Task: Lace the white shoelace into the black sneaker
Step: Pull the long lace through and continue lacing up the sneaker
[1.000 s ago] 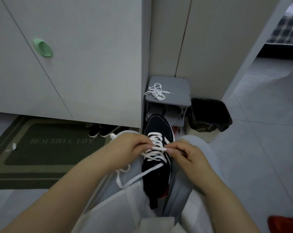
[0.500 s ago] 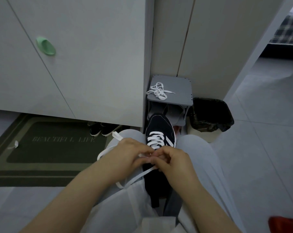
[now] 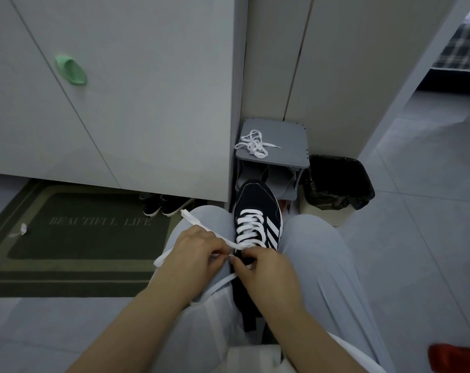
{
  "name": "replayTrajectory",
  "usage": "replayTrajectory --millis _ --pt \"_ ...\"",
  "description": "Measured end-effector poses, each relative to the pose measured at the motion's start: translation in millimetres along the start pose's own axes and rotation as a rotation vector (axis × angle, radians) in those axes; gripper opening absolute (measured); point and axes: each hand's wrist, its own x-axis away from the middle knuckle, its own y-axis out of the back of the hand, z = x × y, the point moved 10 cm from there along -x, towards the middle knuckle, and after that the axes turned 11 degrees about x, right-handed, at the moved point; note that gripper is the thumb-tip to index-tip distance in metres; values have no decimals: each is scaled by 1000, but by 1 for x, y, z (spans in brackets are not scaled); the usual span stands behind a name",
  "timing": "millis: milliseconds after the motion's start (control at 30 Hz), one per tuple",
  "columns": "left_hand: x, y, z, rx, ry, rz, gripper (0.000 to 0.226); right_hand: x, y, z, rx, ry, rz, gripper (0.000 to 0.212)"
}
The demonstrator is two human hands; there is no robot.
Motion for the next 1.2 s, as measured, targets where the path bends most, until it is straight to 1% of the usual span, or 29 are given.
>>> replayTrajectory --millis 67,100,233,367,433,533,600,700,767,833,867,933,967,1133,1200 --pt "-1 -2 1 36 0 -10 5 0 -1 -1 -40 -5 4 17" --pt "-1 -3 1 47 -10 -18 5 0 -3 -2 -78 -14 10 18" --pt "-1 -3 0 118 -2 -49 8 -2 -11 -8 -202 -45 64 25" --pt "2 -1 6 168 39 -83 10 -1 -11 -9 -252 -32 58 37" --pt "3 -1 5 162 46 -79 11 -1 -11 -9 -271 -28 50 38" --pt "4 -2 4 167 38 -79 20 1 -10 -10 -309 -32 55 39" --pt "4 -2 3 162 33 -89 26 3 -11 -12 -374 -60 77 36" --pt "5 -1 1 139 6 -108 22 11 -16 -16 -456 -106 114 25" --pt "7 -2 2 138 12 -116 16 17 -18 -16 -466 -107 131 25" --pt "8 -1 3 146 11 -130 19 18 -17 -15 -492 -110 125 29" --pt "9 0 3 147 6 -136 22 18 -16 -16 -504 -114 118 26" --pt "9 0 3 148 -5 -143 23 15 -14 -15 -485 -101 84 13" --pt "10 1 2 149 -8 -145 22 13 -13 -13 -456 -88 61 11" --pt "10 0 -6 107 -44 -123 16 7 -16 -8 -333 -55 9 14" --pt "8 -1 -8 81 -47 -114 17 5 -18 -12 -340 -70 -7 21"
